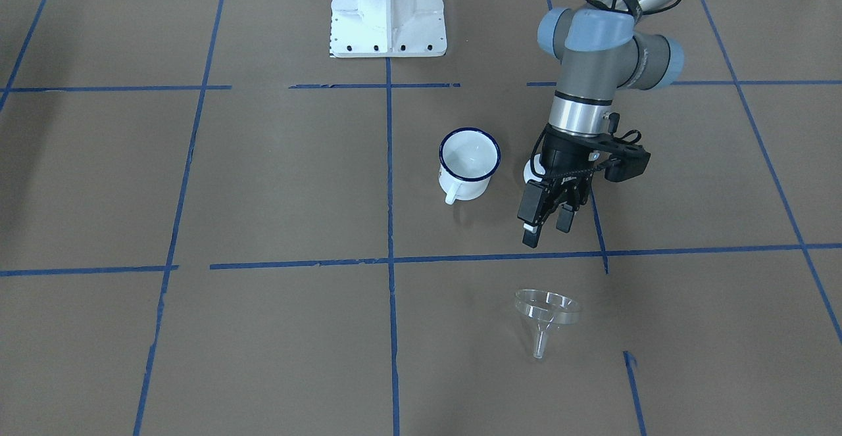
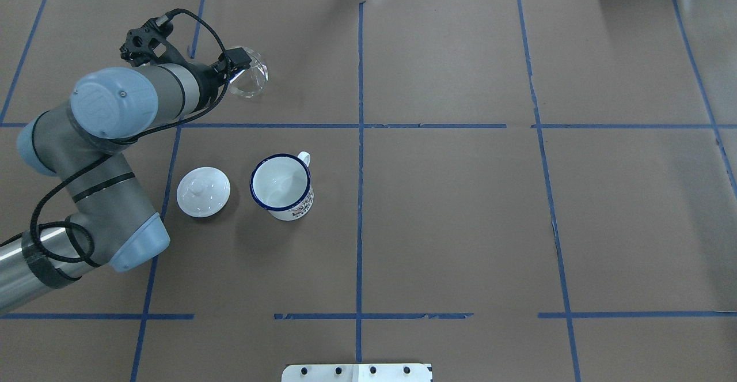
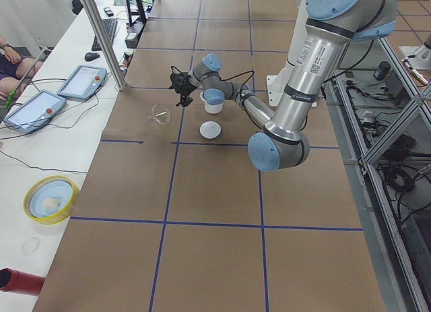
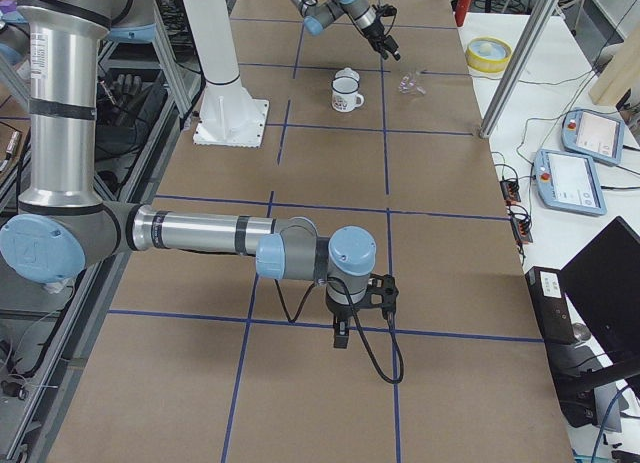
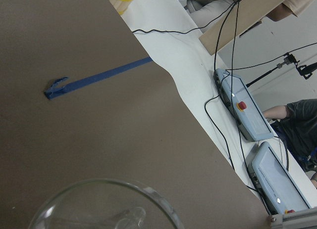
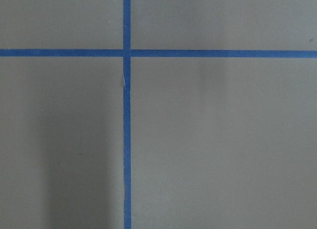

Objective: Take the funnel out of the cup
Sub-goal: 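Set the funnel down farther from the robot and open the left gripper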

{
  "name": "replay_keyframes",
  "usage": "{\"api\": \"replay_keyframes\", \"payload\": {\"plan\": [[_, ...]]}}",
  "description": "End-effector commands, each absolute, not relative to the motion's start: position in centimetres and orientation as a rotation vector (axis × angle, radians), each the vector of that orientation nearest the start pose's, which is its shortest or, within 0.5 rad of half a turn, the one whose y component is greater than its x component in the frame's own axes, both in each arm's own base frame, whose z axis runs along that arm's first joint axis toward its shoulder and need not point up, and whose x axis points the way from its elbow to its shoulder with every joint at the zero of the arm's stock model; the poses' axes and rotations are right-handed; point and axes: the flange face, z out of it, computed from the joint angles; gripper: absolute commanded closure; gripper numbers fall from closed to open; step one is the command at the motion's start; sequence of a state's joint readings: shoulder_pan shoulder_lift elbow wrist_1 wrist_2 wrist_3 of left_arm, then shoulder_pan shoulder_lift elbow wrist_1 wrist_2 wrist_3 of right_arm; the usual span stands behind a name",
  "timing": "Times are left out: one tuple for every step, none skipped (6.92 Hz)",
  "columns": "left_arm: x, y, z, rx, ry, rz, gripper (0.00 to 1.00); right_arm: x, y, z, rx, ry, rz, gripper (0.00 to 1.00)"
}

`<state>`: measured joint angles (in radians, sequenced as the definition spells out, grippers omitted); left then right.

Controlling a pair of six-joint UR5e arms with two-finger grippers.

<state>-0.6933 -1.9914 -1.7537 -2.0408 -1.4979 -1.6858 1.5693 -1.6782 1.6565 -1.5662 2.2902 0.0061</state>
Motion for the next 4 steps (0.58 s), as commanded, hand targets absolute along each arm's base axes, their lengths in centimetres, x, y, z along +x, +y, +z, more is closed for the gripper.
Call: {"api": "replay_keyframes", "payload": {"plan": [[39.0, -49.3, 30.0, 0.317, 0.899, -0.535, 0.00, 6.7, -44.5, 67.1, -0.020, -0.719, 0.011, 0.00], [38.5, -48.2, 32.0, 0.310, 0.868, -0.402, 0.00, 6.7, -44.5, 67.0, -0.019, -0.719, 0.010, 0.00], [38.7, -47.8, 32.5, 0.298, 0.862, -0.318, 0.00, 6.7, -44.5, 67.0, -0.019, -0.719, 0.010, 0.00], [38.6, -46.9, 33.9, 0.263, 0.857, -0.241, 0.00, 6.7, -44.5, 67.1, -0.020, -0.719, 0.011, 0.00]]}}
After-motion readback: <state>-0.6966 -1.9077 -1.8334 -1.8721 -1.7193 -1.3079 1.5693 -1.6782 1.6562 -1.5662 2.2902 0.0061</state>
